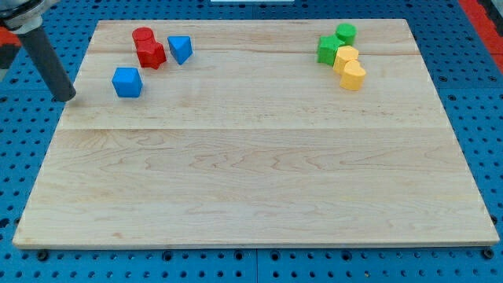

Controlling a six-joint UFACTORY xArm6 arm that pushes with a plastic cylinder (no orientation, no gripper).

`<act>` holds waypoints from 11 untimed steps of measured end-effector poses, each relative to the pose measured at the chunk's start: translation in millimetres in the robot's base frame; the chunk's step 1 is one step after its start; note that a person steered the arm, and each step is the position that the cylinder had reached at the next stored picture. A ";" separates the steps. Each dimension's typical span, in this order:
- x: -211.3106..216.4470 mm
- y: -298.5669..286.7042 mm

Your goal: Move the blue cube left to the blue triangle

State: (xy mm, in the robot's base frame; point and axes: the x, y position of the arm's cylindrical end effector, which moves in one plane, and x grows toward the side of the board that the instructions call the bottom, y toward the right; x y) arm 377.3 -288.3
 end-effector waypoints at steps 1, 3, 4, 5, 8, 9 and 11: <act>-15.9 0.0; -11.7 6.3; -12.1 41.0; -12.1 96.1; 1.6 132.5; -9.1 159.0; -63.3 136.3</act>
